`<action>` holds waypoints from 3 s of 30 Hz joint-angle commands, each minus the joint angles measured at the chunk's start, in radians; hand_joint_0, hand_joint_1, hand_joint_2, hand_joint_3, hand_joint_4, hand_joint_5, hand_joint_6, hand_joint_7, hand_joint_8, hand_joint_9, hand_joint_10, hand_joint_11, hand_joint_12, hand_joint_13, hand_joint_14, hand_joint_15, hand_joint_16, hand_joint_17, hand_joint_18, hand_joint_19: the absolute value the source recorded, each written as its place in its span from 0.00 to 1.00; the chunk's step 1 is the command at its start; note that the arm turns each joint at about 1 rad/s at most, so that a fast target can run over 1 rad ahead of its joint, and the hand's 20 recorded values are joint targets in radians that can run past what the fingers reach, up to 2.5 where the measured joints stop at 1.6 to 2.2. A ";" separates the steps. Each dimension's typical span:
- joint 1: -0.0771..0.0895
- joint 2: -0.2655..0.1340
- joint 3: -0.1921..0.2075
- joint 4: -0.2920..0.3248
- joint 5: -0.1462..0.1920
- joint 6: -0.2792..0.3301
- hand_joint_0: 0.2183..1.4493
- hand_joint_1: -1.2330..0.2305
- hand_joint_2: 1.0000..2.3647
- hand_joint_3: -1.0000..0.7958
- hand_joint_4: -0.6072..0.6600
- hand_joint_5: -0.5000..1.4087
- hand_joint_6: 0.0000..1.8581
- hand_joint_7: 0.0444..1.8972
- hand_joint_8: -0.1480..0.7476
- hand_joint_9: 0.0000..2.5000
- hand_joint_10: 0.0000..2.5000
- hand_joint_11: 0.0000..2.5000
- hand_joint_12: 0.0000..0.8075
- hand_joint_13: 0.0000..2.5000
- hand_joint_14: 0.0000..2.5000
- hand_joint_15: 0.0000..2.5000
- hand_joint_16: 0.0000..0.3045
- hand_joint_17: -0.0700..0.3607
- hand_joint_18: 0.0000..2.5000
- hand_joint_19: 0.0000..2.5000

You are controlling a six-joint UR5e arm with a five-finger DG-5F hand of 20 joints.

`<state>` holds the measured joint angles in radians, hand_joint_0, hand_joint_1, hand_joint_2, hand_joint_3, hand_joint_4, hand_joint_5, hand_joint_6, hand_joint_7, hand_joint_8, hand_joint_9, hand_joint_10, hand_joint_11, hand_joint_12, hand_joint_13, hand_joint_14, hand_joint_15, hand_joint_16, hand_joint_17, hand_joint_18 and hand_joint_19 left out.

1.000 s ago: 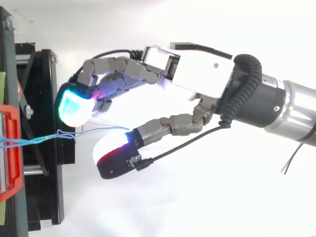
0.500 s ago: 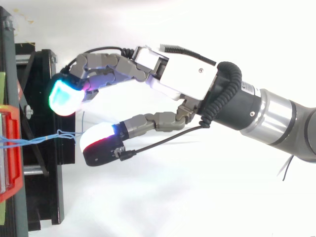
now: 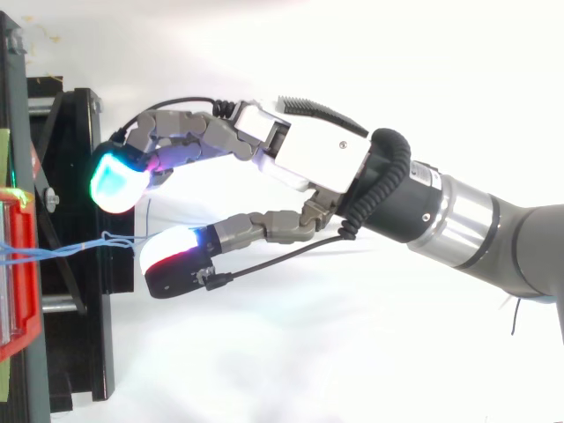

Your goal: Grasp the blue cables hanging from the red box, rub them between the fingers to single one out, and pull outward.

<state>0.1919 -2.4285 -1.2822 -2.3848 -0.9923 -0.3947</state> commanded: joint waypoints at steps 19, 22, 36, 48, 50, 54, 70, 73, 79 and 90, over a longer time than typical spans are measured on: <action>0.034 -0.032 0.046 0.046 -0.009 0.220 0.24 0.37 0.00 0.28 0.68 0.20 0.27 0.55 0.43 0.27 0.01 0.21 0.50 0.20 0.01 0.21 0.19 0.46 0.15 0.23; 0.037 -0.032 0.044 0.042 -0.012 0.247 0.24 0.37 0.00 0.28 0.68 0.20 0.27 0.55 0.43 0.27 0.01 0.21 0.51 0.20 0.01 0.21 0.19 0.46 0.15 0.24; 0.050 -0.030 0.046 -0.011 -0.034 0.399 0.29 0.33 0.00 0.31 0.61 0.22 0.27 0.67 0.43 0.29 0.01 0.22 0.48 0.22 0.01 0.22 0.17 0.44 0.18 0.24; 0.060 -0.032 0.049 -0.011 -0.052 0.404 0.28 0.35 0.00 0.30 0.66 0.21 0.27 0.61 0.44 0.29 0.01 0.22 0.49 0.23 0.01 0.23 0.18 0.45 0.18 0.25; 0.060 -0.032 0.049 -0.011 -0.051 0.384 0.28 0.35 0.00 0.30 0.66 0.21 0.27 0.61 0.44 0.29 0.01 0.22 0.49 0.24 0.01 0.23 0.18 0.45 0.18 0.25; 0.060 -0.032 0.049 -0.010 -0.049 0.392 0.28 0.35 0.00 0.30 0.66 0.21 0.27 0.61 0.44 0.29 0.01 0.22 0.50 0.25 0.01 0.23 0.18 0.45 0.19 0.26; 0.073 -0.030 0.106 -0.030 -0.049 0.525 0.28 0.36 0.00 0.29 0.66 0.21 0.27 0.63 0.46 0.32 0.01 0.23 0.50 0.28 0.01 0.25 0.18 0.44 0.21 0.27; 0.078 -0.030 0.106 -0.045 -0.052 0.597 0.28 0.37 0.00 0.29 0.67 0.21 0.27 0.63 0.46 0.32 0.01 0.22 0.49 0.29 0.01 0.25 0.18 0.45 0.22 0.27; 0.086 -0.030 0.106 -0.094 -0.074 0.721 0.28 0.37 0.00 0.29 0.67 0.22 0.27 0.63 0.45 0.33 0.01 0.23 0.49 0.30 0.01 0.25 0.18 0.44 0.22 0.27; 0.090 -0.029 0.106 -0.146 -0.112 0.818 0.29 0.35 0.00 0.31 0.62 0.21 0.29 0.67 0.46 0.34 0.01 0.24 0.49 0.31 0.01 0.26 0.17 0.44 0.23 0.27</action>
<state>0.2818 -2.4589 -1.1766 -2.5255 -1.0904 0.4117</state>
